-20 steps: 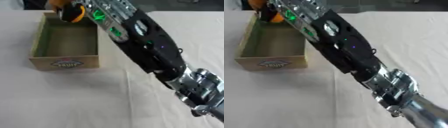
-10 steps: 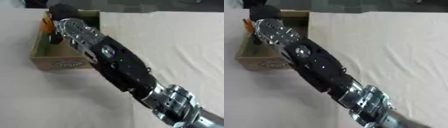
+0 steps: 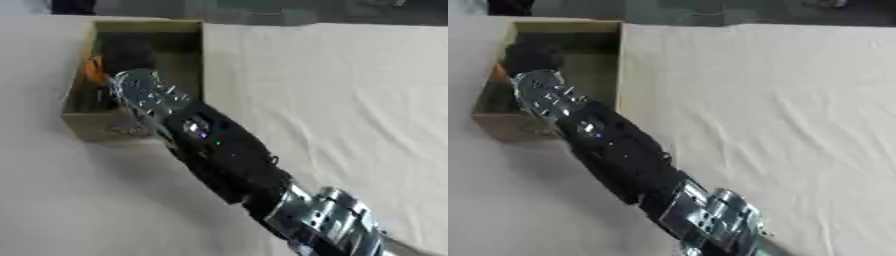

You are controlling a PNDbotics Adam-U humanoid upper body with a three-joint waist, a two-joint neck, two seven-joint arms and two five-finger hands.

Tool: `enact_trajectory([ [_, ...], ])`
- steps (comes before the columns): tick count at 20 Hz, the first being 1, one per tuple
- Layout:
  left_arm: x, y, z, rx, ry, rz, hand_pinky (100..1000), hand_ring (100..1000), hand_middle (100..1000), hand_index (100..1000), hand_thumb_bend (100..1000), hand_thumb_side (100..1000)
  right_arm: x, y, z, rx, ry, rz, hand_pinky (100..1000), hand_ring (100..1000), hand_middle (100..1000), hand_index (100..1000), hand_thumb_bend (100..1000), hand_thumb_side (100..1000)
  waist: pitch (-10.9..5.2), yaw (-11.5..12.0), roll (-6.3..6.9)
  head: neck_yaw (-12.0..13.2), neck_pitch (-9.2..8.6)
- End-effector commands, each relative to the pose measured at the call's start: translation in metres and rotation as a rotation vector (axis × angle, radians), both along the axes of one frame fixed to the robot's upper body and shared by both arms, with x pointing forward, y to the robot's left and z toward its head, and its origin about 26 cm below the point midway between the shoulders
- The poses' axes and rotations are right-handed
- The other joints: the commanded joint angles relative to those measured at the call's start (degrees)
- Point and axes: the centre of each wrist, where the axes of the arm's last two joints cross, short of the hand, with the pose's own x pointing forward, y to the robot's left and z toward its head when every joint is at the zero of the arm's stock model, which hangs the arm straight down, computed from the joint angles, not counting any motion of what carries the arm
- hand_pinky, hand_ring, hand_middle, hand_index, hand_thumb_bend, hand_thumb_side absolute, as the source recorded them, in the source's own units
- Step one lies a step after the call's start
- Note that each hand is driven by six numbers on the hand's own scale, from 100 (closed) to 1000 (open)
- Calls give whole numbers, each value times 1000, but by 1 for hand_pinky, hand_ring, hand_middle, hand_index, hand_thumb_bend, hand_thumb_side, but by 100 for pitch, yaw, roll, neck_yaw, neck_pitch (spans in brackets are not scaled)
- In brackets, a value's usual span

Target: Pick up objects on the table and place them in the box.

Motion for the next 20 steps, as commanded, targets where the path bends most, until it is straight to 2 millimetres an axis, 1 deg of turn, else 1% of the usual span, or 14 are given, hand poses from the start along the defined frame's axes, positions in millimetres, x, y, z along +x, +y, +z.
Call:
enact_trajectory([
  [1, -3, 1, 8, 11, -30, 1, 747, 703, 699, 878, 100, 911, 3, 3, 4, -17, -64, 3, 736, 829, 718, 847, 100, 567, -105, 17, 43, -16, -35],
  [4, -3, 2, 7, 12, -26, 5, 747, 703, 699, 878, 100, 911, 9, -1, 4, -28, -79, -16, 748, 856, 759, 876, 100, 615, -106, 8, 44, -12, -30],
  [6, -3, 2, 6, 12, -25, 6, 747, 704, 699, 878, 100, 911, 11, -4, 6, -29, -77, -26, 756, 880, 790, 909, 100, 674, -111, 1, 50, -9, -29],
  [7, -3, 2, 6, 12, -24, 7, 747, 704, 699, 878, 100, 911, 12, -4, 7, -28, -73, -33, 761, 897, 809, 930, 175, 726, -115, 0, 52, -11, -30],
  [8, -3, 2, 6, 12, -24, 7, 747, 704, 699, 878, 100, 911, 13, -5, 9, -25, -68, -40, 767, 912, 827, 950, 269, 765, -119, -2, 55, -13, -32],
  [9, -3, 2, 6, 12, -22, 8, 747, 704, 699, 878, 100, 911, 13, -6, 10, -21, -62, -46, 770, 920, 836, 965, 349, 789, -123, -3, 58, -14, -34],
  [10, -3, 3, 6, 12, -21, 9, 747, 704, 699, 878, 100, 911, 13, -7, 13, -14, -56, -51, 774, 927, 844, 979, 406, 799, -129, -3, 61, -17, -35],
  [13, -4, 3, 5, 13, -21, 10, 747, 704, 699, 878, 100, 910, 13, -8, 20, 0, -53, -63, 787, 946, 864, 993, 507, 800, -142, -3, 67, -29, -39],
  [15, -4, 3, 5, 12, -20, 10, 747, 704, 699, 878, 100, 910, 14, -9, 23, 3, -54, -71, 790, 947, 861, 993, 520, 798, -147, -9, 69, -37, -45],
  [17, -4, 3, 4, 12, -17, 12, 747, 704, 698, 878, 100, 910, 13, -10, 26, 13, -55, -68, 789, 942, 853, 989, 504, 797, -151, -21, 72, -33, -44],
  [19, -4, 4, 4, 12, -15, 15, 747, 704, 698, 878, 100, 910, 10, -11, 34, 40, -65, -60, 787, 936, 849, 983, 476, 802, -162, -35, 77, -21, -26],
  [20, -4, 4, 3, 12, -14, 17, 747, 704, 698, 878, 100, 910, 9, -12, 39, 57, -79, -56, 784, 924, 841, 972, 410, 837, -170, -45, 80, -4, -13],
])
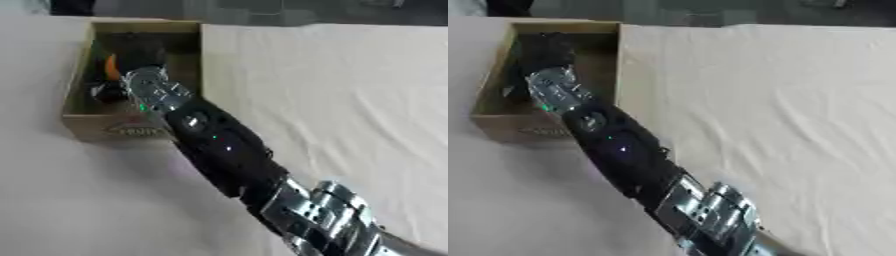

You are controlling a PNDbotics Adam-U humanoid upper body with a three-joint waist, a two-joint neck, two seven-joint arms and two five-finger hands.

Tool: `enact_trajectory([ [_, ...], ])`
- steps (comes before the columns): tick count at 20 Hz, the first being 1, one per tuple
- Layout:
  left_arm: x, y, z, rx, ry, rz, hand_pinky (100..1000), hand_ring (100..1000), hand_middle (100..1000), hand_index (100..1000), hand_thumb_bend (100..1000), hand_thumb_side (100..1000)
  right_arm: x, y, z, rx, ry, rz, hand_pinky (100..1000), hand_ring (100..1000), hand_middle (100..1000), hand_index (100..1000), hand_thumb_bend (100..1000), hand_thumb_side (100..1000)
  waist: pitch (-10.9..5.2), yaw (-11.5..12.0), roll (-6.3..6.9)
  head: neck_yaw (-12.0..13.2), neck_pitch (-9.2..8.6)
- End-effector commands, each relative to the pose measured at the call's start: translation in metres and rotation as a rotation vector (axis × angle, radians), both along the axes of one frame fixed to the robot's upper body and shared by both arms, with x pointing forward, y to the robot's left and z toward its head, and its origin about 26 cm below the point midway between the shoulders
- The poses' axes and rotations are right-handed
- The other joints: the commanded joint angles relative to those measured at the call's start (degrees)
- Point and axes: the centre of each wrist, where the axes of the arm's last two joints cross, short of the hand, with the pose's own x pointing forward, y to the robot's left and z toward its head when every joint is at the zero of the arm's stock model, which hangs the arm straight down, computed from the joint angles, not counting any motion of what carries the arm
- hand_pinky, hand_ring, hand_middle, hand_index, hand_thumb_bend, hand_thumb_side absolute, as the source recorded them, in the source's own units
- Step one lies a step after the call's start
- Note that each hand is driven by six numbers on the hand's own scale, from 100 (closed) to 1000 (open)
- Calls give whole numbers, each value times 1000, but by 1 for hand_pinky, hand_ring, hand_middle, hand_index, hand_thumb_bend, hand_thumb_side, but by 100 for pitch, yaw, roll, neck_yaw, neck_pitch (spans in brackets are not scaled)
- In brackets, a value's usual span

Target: Pick up objects on the table and place them in the box.

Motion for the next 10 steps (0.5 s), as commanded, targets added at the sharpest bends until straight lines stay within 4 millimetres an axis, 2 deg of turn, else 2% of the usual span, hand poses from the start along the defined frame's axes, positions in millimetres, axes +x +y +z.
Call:
enact_trajectory([
  [1, -4, 4, 6, 13, -23, 16, 748, 704, 698, 878, 100, 910, -7, -2, 34, 62, -85, 24, 784, 920, 838, 967, 367, 854, -169, -9, 68, 34, 3],
  [2, -4, 5, 6, 12, -21, 20, 748, 704, 698, 878, 100, 910, -10, -5, 43, 84, -110, 33, 784, 915, 834, 961, 309, 873, -181, -24, 70, 62, 22],
  [3, -4, 5, 5, 12, -19, 24, 748, 704, 698, 878, 100, 910, -13, -8, 51, 101, -131, 41, 785, 911, 835, 961, 309, 873, -192, -35, 71, 85, 42],
  [6, -4, 8, 2, 10, -10, 36, 748, 703, 698, 878, 100, 910, -27, -21, 78, 165, -186, 80, 785, 897, 816, 953, 202, 918, -235, -85, 77, 159, 129],
  [10, -5, 10, 0, 9, -2, 47, 748, 703, 698, 878, 100, 911, -56, -45, 113, 273, -270, 155, 779, 881, 800, 935, 160, 914, -274, -162, 104, 238, 216],
])
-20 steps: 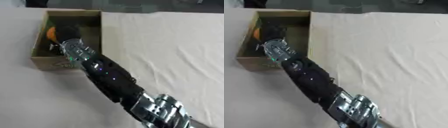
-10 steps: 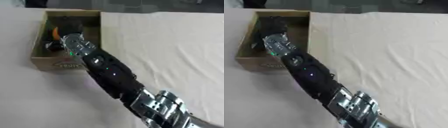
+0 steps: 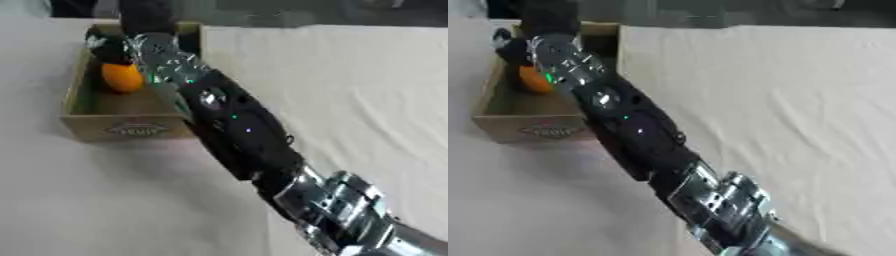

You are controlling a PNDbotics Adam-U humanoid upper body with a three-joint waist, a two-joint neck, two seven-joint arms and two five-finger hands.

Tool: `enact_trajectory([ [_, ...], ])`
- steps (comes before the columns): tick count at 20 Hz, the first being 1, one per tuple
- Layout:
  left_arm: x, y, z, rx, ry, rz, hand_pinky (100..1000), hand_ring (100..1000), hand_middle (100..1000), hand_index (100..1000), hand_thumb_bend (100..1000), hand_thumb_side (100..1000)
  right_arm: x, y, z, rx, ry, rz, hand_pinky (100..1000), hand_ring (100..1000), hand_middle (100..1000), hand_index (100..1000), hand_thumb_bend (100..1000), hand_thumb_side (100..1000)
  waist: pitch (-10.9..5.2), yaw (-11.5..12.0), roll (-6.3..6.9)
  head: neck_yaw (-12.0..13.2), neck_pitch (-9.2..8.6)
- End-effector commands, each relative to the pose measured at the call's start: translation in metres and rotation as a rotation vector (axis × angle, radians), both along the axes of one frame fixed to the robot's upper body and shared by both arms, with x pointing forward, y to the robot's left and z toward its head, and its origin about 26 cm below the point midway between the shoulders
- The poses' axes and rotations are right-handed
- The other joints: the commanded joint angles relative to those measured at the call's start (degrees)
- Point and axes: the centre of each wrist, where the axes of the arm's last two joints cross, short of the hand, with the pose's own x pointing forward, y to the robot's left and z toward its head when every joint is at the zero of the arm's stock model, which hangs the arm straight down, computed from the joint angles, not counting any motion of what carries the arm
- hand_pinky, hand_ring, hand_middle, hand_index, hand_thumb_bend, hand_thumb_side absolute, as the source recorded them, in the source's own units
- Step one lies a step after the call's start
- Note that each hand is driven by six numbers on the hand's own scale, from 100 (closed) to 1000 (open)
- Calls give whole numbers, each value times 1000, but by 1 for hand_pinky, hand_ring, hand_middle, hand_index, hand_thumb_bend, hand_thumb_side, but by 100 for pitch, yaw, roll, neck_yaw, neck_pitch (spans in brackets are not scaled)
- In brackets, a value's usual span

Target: Pick up objects on the table and place them in the box.

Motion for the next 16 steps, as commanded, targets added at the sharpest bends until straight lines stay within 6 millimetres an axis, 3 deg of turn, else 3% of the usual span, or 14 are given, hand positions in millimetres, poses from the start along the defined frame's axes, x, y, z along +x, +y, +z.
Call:
enact_trajectory([
  [1, -4, 6, 6, 17, -23, 26, 748, 703, 698, 878, 100, 911, -29, -20, 37, 74, -116, 62, 779, 880, 798, 932, 152, 911, -157, -33, 70, 79, 93],
  [8, -5, 9, 3, 15, -16, 45, 749, 703, 697, 878, 100, 911, -86, -77, 71, 185, -283, 158, 771, 859, 781, 924, 117, 878, -203, -221, 132, 181, 207],
  [16, -6, 13, 0, 10, -5, 67, 749, 703, 697, 878, 100, 910, -139, -132, 77, 337, -453, 227, 755, 843, 773, 914, 100, 888, -280, -459, 226, 431, 262],
])
